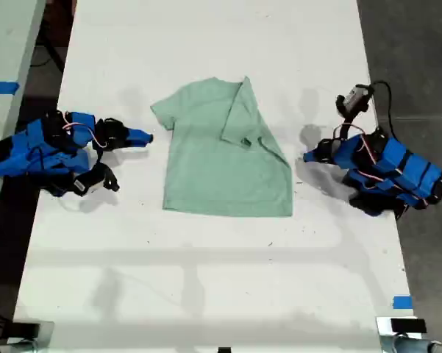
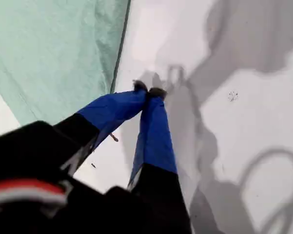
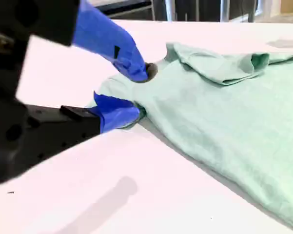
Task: Fold t shirt
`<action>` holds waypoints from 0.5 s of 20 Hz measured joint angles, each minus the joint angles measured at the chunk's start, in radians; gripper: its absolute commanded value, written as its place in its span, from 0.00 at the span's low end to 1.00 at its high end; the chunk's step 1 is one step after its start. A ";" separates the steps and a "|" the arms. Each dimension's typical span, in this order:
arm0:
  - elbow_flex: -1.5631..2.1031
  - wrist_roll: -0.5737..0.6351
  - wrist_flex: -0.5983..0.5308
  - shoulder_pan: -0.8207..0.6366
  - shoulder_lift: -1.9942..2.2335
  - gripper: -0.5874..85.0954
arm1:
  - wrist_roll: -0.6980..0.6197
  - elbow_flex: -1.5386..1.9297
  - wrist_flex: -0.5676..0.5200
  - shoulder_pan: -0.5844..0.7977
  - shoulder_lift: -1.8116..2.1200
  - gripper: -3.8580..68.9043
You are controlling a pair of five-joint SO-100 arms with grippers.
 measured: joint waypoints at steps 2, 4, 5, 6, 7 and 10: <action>-0.023 -0.044 0.061 -0.043 0.002 0.00 | 0.008 0.000 0.000 -0.002 0.000 0.07; -0.140 -0.132 0.123 -0.186 -0.034 0.00 | 0.011 0.000 0.000 -0.008 0.000 0.07; -0.160 -0.144 0.121 -0.199 -0.072 0.00 | 0.012 0.000 0.000 -0.011 0.000 0.07; -0.186 -0.147 0.121 -0.227 -0.130 0.00 | 0.012 0.000 0.000 -0.011 0.000 0.07; -0.229 -0.146 0.121 -0.253 -0.199 0.00 | 0.012 0.000 0.000 -0.011 0.002 0.07; -0.491 -0.037 0.163 -0.407 -0.548 0.00 | 0.015 0.000 0.000 -0.011 0.002 0.07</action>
